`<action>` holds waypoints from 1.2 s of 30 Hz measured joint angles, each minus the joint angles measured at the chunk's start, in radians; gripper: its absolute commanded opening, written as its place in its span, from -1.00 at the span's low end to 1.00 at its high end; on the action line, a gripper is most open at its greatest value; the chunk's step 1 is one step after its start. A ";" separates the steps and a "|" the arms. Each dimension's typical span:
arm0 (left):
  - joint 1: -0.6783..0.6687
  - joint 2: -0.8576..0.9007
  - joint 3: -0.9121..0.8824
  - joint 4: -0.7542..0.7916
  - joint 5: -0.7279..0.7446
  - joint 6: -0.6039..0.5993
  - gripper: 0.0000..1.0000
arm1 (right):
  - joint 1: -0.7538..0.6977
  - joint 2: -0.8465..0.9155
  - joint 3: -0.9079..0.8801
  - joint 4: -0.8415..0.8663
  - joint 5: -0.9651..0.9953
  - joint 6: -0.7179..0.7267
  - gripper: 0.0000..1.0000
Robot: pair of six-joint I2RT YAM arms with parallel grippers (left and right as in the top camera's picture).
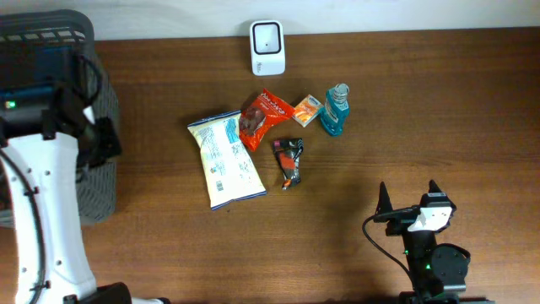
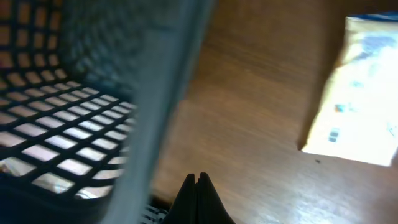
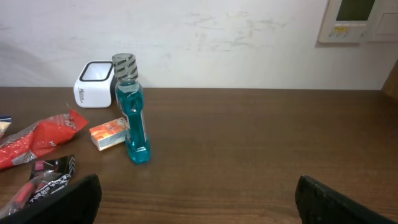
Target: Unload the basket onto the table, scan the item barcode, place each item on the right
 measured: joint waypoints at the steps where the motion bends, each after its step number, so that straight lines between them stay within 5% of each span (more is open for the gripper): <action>1: 0.021 0.000 0.000 0.000 -0.009 0.000 -1.00 | 0.000 0.000 0.000 0.000 0.000 0.000 0.97; 10: 0.104 0.000 -0.001 0.035 -0.017 0.004 -1.00 | 0.000 0.000 0.000 0.000 0.000 0.000 0.97; 15: 0.106 0.000 0.037 0.108 0.117 0.047 -0.94 | 0.000 0.000 0.000 0.000 0.000 0.000 0.97; 20: 0.106 0.000 0.156 0.276 0.307 0.098 0.64 | 0.000 0.000 0.000 0.000 0.000 0.000 0.97; 22: 0.106 0.000 0.178 0.359 0.358 0.105 0.99 | 0.000 0.000 0.000 0.000 0.000 0.001 0.97; 28: 0.108 0.000 0.179 0.468 0.571 0.109 0.98 | 0.000 0.000 0.000 0.000 0.000 0.000 0.97; 36: 0.228 0.000 0.179 0.478 0.459 -0.053 0.98 | 0.000 0.000 0.000 0.003 0.000 0.000 0.97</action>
